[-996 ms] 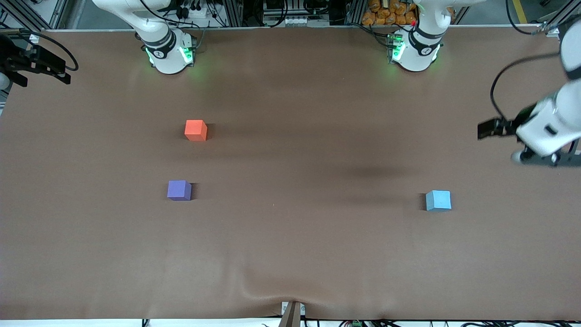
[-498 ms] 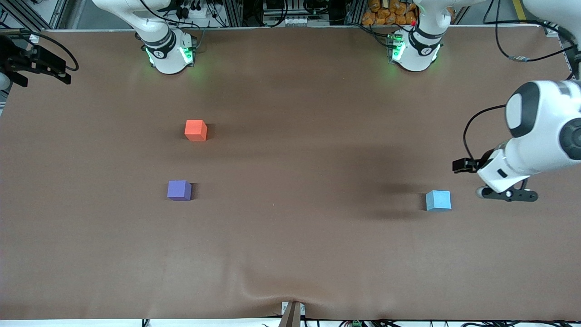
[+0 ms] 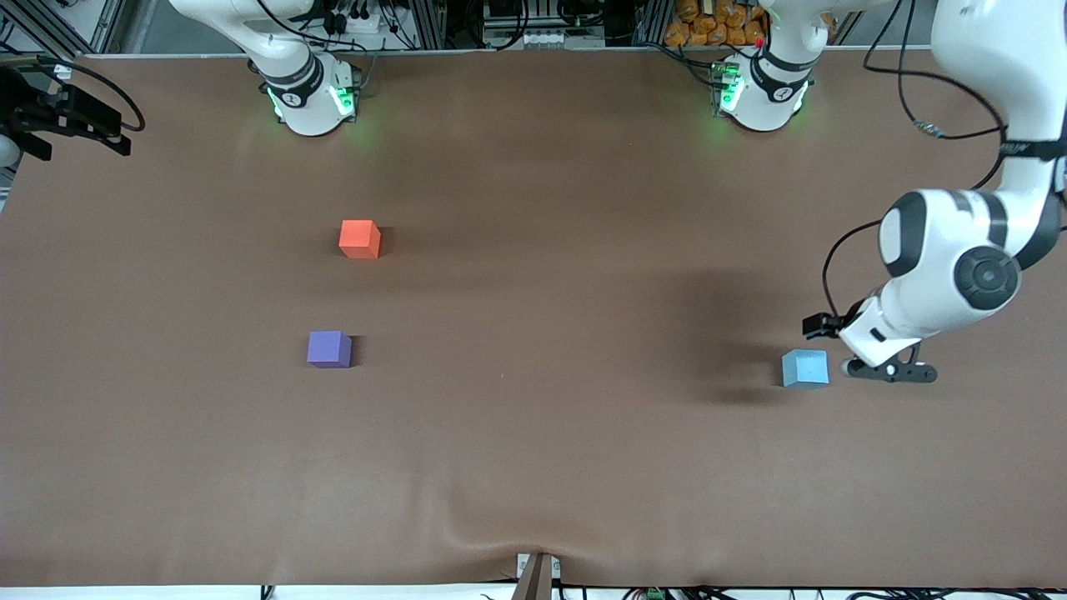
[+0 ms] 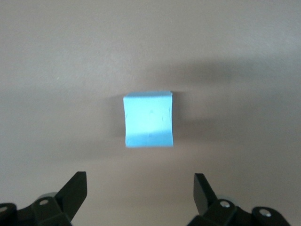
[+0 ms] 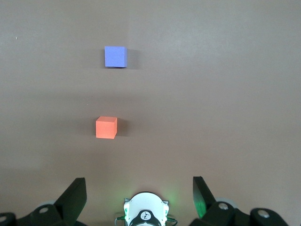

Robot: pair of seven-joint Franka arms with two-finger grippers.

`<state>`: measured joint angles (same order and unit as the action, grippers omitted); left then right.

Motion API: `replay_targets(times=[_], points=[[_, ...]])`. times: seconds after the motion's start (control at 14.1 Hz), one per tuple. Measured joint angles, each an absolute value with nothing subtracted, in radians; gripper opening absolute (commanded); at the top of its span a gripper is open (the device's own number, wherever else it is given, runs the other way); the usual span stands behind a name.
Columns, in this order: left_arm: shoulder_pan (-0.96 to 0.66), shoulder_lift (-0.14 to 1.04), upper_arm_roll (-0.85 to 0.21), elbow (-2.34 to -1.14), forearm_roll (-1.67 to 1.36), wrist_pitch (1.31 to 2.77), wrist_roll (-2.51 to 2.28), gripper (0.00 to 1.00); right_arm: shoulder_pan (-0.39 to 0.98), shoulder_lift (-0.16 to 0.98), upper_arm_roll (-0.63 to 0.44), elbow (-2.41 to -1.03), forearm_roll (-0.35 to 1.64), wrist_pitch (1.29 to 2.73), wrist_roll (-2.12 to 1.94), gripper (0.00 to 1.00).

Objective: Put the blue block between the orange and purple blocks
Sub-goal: 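Close the left gripper on the light-blue cube and lift it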

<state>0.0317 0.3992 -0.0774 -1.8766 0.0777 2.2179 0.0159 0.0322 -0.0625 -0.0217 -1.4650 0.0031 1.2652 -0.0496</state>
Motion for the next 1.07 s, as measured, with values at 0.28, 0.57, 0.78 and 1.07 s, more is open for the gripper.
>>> replay_targets(times=[0.28, 0.57, 0.78, 1.07], points=[[0.049, 0.517, -0.077, -1.804, 0.078, 2.27, 0.013, 1.0, 0.032, -0.061, -0.022, -1.465, 0.003, 1.265, -0.049, 1.0], [0.048, 0.602, -0.078, -1.765, 0.078, 2.271, 0.011, 1.0, 0.032, -0.06, -0.022, -1.465, 0.003, 1.265, -0.049, 1.0], [0.042, 0.634, -0.08, -1.744, 0.078, 2.276, 0.01, 1.0, 0.032, -0.06, -0.022, -1.465, 0.003, 1.265, -0.049, 1.0], [0.041, 0.653, -0.081, -1.729, 0.078, 2.277, 0.01, 0.12, 0.032, -0.06, -0.022, -1.465, 0.003, 1.265, -0.049, 1.0]])
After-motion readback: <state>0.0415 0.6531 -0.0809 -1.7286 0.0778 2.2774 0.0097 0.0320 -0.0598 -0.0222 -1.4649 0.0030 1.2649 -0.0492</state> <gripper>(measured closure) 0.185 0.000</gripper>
